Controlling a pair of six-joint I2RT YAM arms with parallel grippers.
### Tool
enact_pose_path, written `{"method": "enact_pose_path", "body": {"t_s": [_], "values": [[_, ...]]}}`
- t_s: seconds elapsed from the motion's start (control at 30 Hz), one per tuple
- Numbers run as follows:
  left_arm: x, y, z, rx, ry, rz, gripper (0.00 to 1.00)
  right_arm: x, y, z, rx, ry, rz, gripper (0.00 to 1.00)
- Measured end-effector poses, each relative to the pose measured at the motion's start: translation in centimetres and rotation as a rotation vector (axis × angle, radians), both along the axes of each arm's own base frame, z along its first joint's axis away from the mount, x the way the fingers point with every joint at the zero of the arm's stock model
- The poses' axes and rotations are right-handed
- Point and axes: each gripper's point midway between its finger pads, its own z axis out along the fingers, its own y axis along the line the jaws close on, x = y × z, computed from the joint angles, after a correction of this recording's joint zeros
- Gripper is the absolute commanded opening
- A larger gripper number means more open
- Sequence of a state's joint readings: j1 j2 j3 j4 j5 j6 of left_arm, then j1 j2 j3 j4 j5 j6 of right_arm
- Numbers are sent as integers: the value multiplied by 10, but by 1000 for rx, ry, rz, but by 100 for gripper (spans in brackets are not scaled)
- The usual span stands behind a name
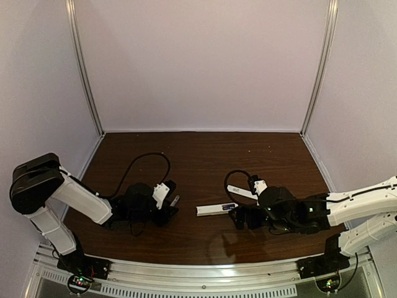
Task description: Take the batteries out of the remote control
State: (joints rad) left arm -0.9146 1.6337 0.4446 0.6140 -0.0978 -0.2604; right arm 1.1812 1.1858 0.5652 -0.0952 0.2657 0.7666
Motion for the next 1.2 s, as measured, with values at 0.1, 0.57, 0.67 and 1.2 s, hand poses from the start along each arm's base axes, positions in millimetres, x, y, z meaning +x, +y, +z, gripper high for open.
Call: {"method": "enact_pose_path", "body": {"t_s": [0.1,0.57,0.67,1.2], "values": [[-7,1,-7,33,16,0,37,-3,0,-3,-10,5,7,100],[-4,7,-12,80,30,47,28,-7,0,-5,-17,17,8,100],[-2,8,-12,85,27,58,28,-7,0,-5,-16,19,8,100],[5,18,-22,136,42,127,19,-10,1,-6,-19,19,14,100]]}}
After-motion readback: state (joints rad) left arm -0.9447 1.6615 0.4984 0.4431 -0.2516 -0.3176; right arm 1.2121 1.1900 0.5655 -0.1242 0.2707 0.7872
